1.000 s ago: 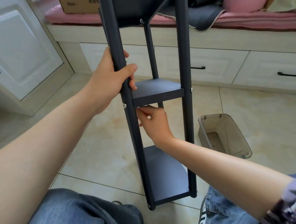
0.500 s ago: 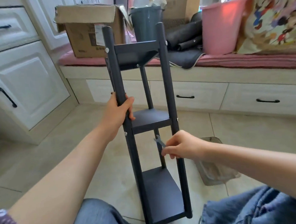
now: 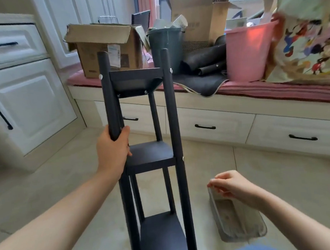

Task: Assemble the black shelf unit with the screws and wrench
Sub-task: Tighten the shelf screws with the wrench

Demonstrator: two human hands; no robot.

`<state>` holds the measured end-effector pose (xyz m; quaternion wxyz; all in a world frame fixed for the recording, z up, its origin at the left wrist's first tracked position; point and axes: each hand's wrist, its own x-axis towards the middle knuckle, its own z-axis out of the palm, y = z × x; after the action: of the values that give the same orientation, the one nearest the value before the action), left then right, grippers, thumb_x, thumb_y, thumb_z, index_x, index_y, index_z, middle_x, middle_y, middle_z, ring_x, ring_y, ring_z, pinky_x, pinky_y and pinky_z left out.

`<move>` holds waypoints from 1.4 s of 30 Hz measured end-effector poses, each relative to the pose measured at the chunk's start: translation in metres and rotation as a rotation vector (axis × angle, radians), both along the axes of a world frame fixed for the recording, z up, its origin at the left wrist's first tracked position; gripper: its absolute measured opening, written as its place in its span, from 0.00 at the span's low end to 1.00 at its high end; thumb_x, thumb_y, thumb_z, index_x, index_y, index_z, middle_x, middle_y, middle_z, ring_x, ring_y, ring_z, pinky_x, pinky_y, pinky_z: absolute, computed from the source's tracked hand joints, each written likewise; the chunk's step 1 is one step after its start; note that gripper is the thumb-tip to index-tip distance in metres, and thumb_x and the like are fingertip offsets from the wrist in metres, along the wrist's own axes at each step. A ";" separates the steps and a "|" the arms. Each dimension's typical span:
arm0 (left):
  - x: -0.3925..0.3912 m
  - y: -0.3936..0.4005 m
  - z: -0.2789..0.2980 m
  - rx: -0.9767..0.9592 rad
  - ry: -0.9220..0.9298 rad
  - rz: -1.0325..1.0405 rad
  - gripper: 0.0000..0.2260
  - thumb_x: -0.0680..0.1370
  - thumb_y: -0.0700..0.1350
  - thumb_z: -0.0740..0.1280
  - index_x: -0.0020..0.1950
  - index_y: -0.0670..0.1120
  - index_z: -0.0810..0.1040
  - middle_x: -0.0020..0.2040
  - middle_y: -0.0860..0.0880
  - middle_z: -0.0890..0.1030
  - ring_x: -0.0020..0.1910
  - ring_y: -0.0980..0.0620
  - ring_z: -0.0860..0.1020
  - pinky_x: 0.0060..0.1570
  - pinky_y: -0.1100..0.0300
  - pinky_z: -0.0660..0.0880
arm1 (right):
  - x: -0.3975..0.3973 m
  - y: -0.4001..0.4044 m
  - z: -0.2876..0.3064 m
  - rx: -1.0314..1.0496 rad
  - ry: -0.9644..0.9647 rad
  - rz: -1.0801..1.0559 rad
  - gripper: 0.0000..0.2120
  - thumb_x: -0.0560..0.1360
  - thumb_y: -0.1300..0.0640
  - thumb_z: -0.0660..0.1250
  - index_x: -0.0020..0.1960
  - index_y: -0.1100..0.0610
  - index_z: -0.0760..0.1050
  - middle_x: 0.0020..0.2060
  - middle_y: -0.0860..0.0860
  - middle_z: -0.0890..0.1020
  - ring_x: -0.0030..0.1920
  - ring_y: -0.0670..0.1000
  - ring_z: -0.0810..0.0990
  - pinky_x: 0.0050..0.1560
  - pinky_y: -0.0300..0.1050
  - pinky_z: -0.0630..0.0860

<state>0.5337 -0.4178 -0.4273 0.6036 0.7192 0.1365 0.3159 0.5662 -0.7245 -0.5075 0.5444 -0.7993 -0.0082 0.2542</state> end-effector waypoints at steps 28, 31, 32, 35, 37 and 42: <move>0.022 -0.010 -0.001 -0.145 -0.056 0.064 0.10 0.80 0.46 0.69 0.45 0.43 0.72 0.25 0.52 0.68 0.22 0.54 0.66 0.22 0.59 0.66 | 0.075 0.014 -0.033 -0.238 -0.089 -0.194 0.09 0.78 0.63 0.64 0.45 0.65 0.81 0.36 0.57 0.83 0.32 0.52 0.78 0.33 0.40 0.74; 0.019 -0.011 -0.002 -0.130 -0.060 0.067 0.11 0.80 0.46 0.69 0.43 0.44 0.70 0.26 0.52 0.68 0.21 0.53 0.67 0.22 0.59 0.67 | 0.064 0.041 0.026 -0.052 -0.201 -0.140 0.12 0.81 0.58 0.61 0.48 0.62 0.81 0.41 0.56 0.84 0.40 0.52 0.81 0.41 0.42 0.79; 0.017 -0.011 -0.002 -0.128 -0.060 0.065 0.11 0.80 0.46 0.69 0.42 0.44 0.70 0.26 0.51 0.68 0.21 0.53 0.67 0.22 0.58 0.67 | 0.059 0.051 0.043 -0.003 -0.243 -0.119 0.12 0.82 0.56 0.61 0.49 0.60 0.81 0.43 0.55 0.84 0.43 0.52 0.82 0.44 0.43 0.80; 0.015 -0.012 -0.003 -0.112 -0.055 0.052 0.12 0.80 0.46 0.69 0.41 0.44 0.70 0.26 0.51 0.68 0.21 0.54 0.67 0.22 0.58 0.68 | 0.048 0.082 0.085 0.102 -0.339 -0.050 0.13 0.82 0.48 0.60 0.57 0.55 0.78 0.49 0.51 0.83 0.48 0.49 0.82 0.48 0.42 0.80; 0.013 -0.013 -0.002 -0.114 -0.053 0.048 0.11 0.80 0.47 0.69 0.42 0.44 0.71 0.25 0.51 0.68 0.21 0.53 0.67 0.23 0.57 0.68 | 0.045 0.104 0.105 0.123 -0.372 -0.021 0.15 0.80 0.44 0.61 0.61 0.51 0.74 0.52 0.48 0.81 0.51 0.47 0.81 0.51 0.44 0.78; 0.013 -0.014 -0.004 -0.135 -0.062 0.056 0.13 0.79 0.47 0.70 0.38 0.48 0.70 0.26 0.50 0.69 0.23 0.50 0.69 0.26 0.55 0.68 | 0.046 0.143 0.120 0.260 -0.311 -0.129 0.14 0.78 0.41 0.63 0.55 0.51 0.70 0.49 0.50 0.76 0.47 0.48 0.75 0.45 0.43 0.73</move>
<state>0.5470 -0.4321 -0.4313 0.6453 0.6627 0.1588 0.3451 0.6118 -0.5819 -0.3871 0.6502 -0.7509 -0.0739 0.0892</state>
